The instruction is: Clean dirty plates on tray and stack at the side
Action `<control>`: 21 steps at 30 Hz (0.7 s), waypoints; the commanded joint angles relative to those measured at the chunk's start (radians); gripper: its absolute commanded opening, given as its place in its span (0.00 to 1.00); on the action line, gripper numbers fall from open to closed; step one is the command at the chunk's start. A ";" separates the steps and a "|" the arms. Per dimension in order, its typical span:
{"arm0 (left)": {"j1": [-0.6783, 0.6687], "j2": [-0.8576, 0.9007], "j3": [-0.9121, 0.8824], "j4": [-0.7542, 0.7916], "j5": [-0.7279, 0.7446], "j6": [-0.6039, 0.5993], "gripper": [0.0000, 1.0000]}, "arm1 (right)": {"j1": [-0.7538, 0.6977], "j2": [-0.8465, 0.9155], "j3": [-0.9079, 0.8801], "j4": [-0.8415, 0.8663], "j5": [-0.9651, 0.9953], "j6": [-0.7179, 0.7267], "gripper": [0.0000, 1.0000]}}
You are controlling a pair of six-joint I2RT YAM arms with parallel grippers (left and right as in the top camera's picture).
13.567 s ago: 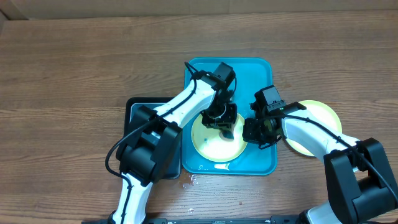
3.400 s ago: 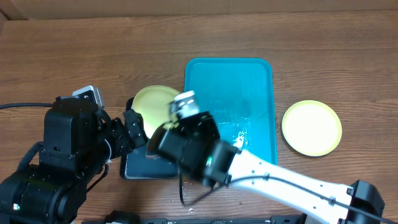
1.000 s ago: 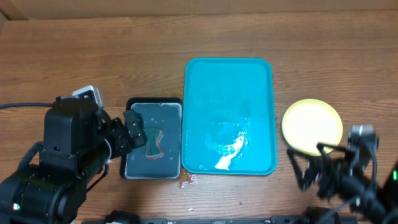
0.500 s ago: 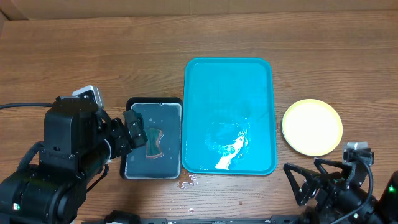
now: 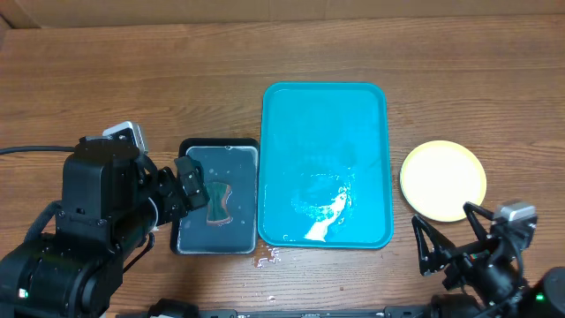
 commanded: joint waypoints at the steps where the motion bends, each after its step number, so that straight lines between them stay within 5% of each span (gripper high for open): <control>1: 0.005 0.003 0.013 0.000 0.001 0.002 1.00 | 0.007 -0.099 -0.156 0.040 0.085 -0.002 1.00; 9: 0.005 0.003 0.013 0.000 0.001 0.002 1.00 | 0.007 -0.292 -0.449 0.236 0.081 -0.002 1.00; 21: 0.005 0.003 0.013 0.000 0.001 0.002 1.00 | 0.007 -0.290 -0.713 0.690 0.080 -0.002 1.00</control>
